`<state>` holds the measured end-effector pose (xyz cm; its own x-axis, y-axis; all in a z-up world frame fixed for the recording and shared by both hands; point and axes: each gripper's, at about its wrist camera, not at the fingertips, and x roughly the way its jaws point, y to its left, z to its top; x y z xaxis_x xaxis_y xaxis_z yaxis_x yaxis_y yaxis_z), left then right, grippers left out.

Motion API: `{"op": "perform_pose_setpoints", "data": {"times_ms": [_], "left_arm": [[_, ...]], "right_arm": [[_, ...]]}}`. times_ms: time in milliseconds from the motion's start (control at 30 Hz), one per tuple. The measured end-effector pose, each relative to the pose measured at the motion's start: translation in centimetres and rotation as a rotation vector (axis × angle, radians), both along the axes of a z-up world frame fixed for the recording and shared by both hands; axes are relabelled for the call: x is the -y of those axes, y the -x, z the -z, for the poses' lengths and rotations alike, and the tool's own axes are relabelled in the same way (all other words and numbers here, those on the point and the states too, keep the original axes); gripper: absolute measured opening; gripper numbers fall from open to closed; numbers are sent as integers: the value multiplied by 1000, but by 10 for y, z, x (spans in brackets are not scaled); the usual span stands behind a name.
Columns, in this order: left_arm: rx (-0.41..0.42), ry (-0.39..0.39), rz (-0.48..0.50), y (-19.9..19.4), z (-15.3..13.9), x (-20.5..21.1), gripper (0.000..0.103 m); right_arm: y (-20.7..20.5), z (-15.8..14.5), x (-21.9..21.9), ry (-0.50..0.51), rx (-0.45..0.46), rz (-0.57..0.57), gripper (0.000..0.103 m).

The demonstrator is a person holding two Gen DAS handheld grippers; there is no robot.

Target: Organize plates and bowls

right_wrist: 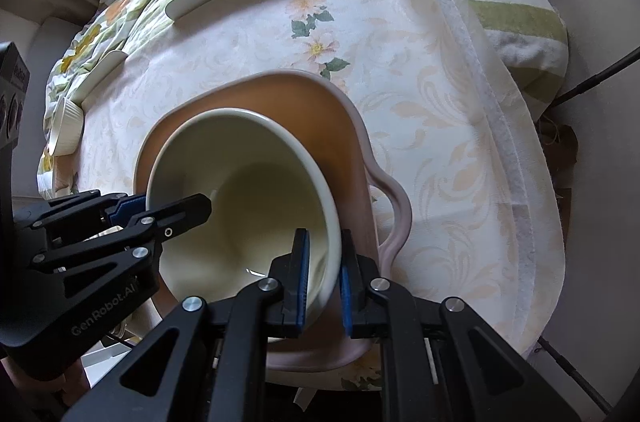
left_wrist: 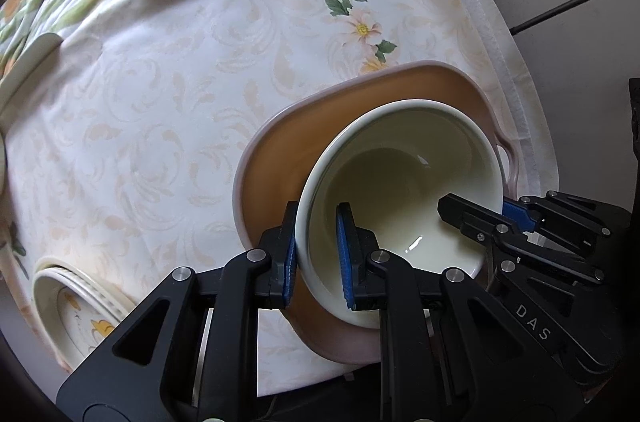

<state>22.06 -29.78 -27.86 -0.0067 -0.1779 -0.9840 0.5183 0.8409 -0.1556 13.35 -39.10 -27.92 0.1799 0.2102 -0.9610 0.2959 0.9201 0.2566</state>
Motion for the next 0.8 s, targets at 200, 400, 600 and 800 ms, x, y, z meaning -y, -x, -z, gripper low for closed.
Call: {"op": "perform_pose_setpoints", "data": {"times_ms": [200,400,600,800], "left_arm": [[33,-12,0,2,-6,2,14],[66,-11,-2,7,-18,0,14],[104,-3,-16,15,-35,-5,14],[188,36,-49,25,-71,-15,14]], "right_arm": [[1,-4,0,-1,11,2,12],[3,-10,-1,14,23,-13,13],[10,-24,0,36,64,-18,13],[23,-56,-3,69,146,-66,13]]}}
